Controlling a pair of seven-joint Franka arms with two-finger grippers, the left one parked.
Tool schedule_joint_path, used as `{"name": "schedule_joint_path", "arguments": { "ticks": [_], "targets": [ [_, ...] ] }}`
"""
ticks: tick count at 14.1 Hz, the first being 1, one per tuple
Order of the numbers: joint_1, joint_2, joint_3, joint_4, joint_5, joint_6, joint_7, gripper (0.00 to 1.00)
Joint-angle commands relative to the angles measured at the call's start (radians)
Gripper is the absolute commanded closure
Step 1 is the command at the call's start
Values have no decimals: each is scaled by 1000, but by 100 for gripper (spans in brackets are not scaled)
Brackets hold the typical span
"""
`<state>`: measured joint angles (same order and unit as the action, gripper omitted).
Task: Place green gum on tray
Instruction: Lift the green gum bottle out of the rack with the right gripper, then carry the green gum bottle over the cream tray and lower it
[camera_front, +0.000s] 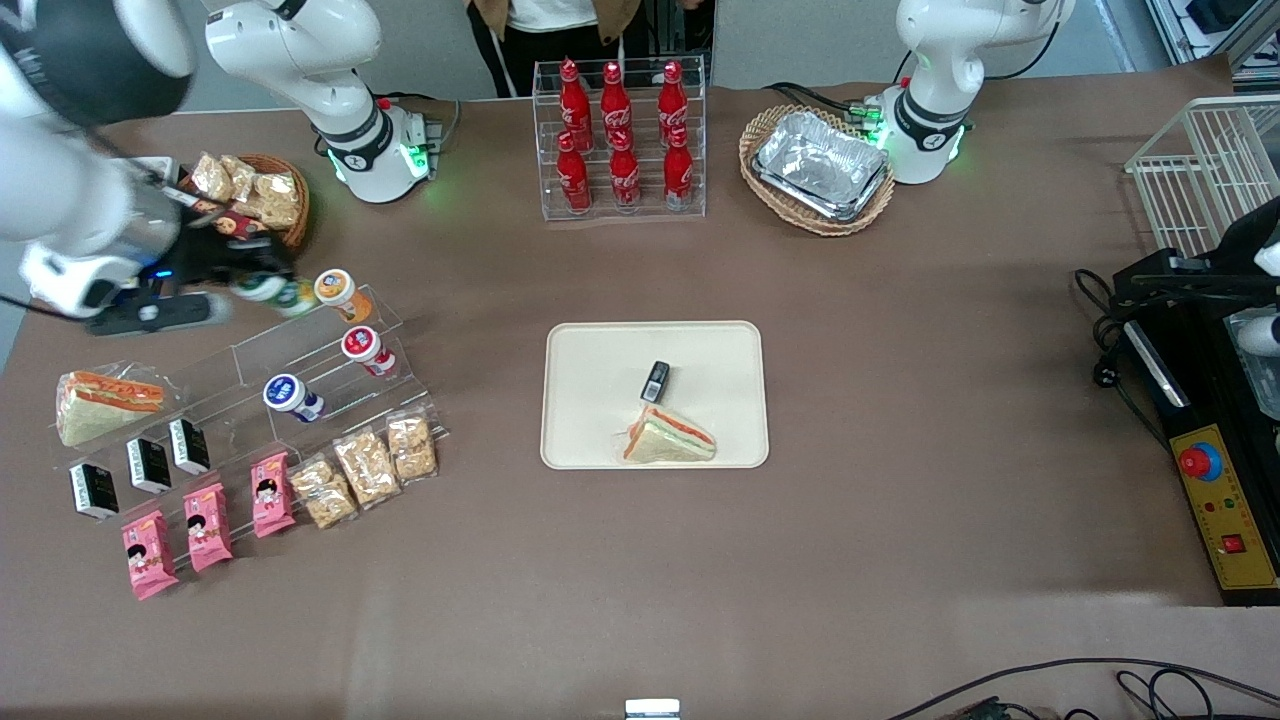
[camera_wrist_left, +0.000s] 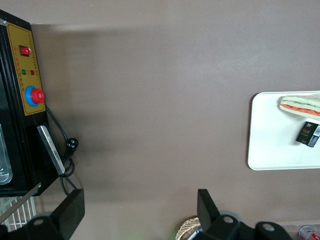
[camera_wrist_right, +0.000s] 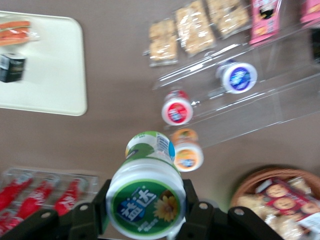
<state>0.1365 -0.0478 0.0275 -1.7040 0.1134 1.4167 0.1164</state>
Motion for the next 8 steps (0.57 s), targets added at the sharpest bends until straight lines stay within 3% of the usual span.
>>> {"name": "schedule_joint_path", "arguments": {
  "ticks": [1, 3, 8],
  "targets": [
    [52, 32, 55, 37, 60, -24, 188, 74],
    [121, 71, 61, 34, 93, 23, 280, 74],
    [248, 206, 61, -5, 138, 206, 325, 73]
  ]
}}
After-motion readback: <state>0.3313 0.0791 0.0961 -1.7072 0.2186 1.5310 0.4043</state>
